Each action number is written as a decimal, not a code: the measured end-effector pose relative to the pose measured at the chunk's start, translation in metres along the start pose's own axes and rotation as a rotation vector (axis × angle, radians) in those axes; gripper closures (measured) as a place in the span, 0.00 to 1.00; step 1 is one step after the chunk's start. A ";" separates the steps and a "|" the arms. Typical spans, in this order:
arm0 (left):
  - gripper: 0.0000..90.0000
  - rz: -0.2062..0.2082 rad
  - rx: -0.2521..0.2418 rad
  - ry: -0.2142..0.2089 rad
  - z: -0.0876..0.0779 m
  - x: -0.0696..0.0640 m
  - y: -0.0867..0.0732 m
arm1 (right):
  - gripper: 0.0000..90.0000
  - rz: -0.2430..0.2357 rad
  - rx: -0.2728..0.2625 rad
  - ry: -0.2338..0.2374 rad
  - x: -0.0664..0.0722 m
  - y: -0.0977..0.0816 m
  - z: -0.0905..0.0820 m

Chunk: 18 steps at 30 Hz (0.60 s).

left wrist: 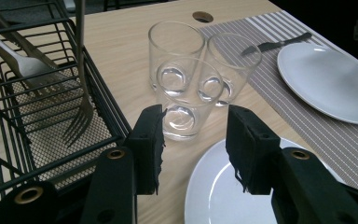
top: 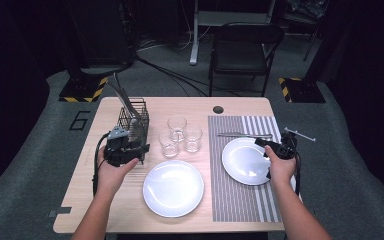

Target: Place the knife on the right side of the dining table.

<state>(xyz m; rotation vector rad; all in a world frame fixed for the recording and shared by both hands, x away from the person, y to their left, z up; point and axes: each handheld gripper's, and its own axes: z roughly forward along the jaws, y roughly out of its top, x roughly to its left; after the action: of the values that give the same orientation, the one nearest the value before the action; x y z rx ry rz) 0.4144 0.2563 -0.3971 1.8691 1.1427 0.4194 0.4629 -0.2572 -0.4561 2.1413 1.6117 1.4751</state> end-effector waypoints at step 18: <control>0.66 -0.024 -0.023 0.068 0.006 0.019 0.024 | 0.75 -0.100 -0.020 0.022 0.001 -0.022 -0.008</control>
<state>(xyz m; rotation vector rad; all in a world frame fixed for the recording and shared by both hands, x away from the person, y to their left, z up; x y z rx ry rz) 0.4415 0.2649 -0.3835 1.8318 1.1996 0.4831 0.4421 -0.2500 -0.4636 2.0095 1.6774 1.4836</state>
